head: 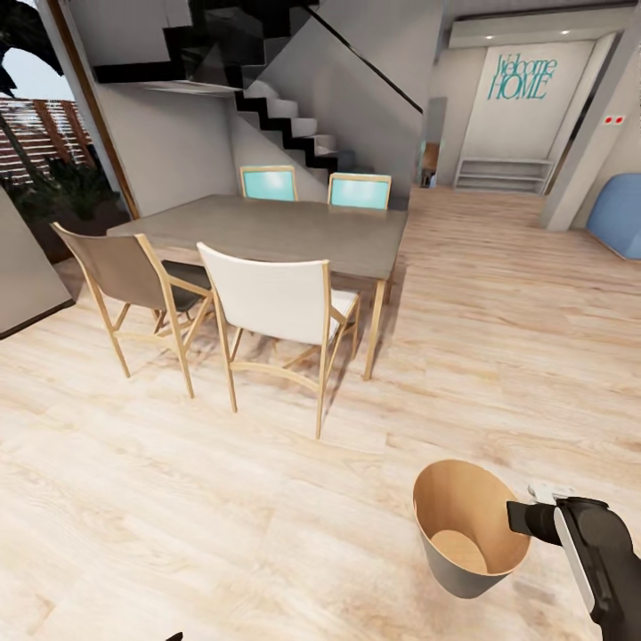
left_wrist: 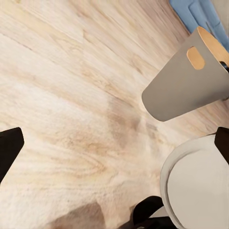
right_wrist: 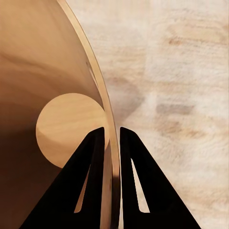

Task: Put the three can of soda from the living room inside the tash can in the kitchen.

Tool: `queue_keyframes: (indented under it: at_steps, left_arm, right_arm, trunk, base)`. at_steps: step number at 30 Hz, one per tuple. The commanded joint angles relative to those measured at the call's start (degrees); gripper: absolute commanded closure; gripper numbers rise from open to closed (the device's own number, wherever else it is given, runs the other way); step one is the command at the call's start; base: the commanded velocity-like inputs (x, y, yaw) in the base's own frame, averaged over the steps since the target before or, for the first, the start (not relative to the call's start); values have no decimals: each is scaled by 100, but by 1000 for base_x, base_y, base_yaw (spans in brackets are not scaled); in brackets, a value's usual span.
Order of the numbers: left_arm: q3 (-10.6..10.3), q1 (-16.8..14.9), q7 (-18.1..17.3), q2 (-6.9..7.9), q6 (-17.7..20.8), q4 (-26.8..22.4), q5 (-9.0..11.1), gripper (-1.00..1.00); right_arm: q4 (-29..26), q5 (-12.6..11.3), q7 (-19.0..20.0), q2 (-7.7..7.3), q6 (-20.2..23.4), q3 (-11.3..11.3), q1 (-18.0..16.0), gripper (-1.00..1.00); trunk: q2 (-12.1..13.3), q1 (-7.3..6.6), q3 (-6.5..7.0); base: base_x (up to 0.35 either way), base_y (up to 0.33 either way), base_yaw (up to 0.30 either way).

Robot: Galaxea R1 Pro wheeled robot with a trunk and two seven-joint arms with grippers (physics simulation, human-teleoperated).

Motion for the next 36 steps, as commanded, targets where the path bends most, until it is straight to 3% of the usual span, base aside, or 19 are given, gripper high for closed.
queue_keyframes:
  at_steps: [1,23,36]
  left_arm:
    - [0,0,0,2,0,0,0,-100]
    - [0,0,0,0,0,0,0,-100]
    - [0,0,4,0,0,0,-1,-100]
  right_arm:
    - [0,-79,36,0,5,0,-1,100]
    - [4,-79,36,5,5,1,-1,100]
    - [8,-79,36,1,5,1,-1,100]
  trunk:
    - [0,0,10]
    - [0,0,217]
    - [0,0,255]
  base:
    - [0,0,0]
    - [4,0,1]
    - [292,-74,-112]
